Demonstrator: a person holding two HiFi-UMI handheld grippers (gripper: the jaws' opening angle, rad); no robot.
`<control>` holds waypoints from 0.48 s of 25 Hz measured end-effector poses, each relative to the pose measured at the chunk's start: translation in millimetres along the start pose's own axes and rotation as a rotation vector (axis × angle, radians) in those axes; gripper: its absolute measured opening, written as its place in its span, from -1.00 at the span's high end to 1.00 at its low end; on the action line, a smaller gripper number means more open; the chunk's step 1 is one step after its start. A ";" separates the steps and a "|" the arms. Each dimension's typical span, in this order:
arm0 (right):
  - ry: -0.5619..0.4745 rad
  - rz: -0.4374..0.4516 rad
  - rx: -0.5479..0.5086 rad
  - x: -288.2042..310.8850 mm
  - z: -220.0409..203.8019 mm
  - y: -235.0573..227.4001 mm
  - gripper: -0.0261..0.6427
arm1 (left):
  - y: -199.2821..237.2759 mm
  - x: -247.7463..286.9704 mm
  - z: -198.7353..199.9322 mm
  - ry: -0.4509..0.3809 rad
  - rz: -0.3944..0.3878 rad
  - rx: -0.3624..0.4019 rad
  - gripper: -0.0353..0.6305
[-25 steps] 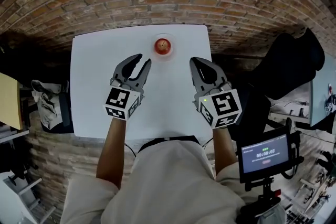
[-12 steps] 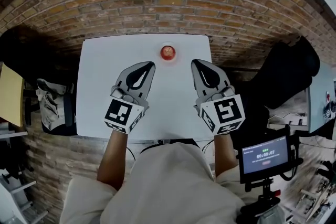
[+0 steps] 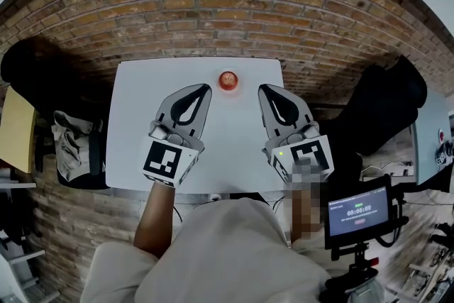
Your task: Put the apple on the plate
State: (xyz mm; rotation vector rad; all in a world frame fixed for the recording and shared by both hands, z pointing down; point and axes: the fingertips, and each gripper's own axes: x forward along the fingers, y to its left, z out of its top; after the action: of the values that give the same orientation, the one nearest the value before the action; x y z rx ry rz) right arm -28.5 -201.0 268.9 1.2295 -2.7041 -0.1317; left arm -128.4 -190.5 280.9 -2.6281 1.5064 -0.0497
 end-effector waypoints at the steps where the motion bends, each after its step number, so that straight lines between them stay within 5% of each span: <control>1: -0.001 -0.003 0.000 -1.6 0.3 0.0 0.92 | -1.4 -1.1 2.3 -0.006 -0.001 0.002 0.87; 12: -0.002 -0.013 0.002 -4.7 -4.5 -4.8 0.92 | -9.6 1.6 4.2 -0.016 -0.020 0.005 0.87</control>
State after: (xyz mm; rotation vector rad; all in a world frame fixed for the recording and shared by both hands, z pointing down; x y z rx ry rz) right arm -21.1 -200.7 272.0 1.2490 -2.6989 -0.1321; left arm -119.0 -186.7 277.8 -2.6337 1.4730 -0.0331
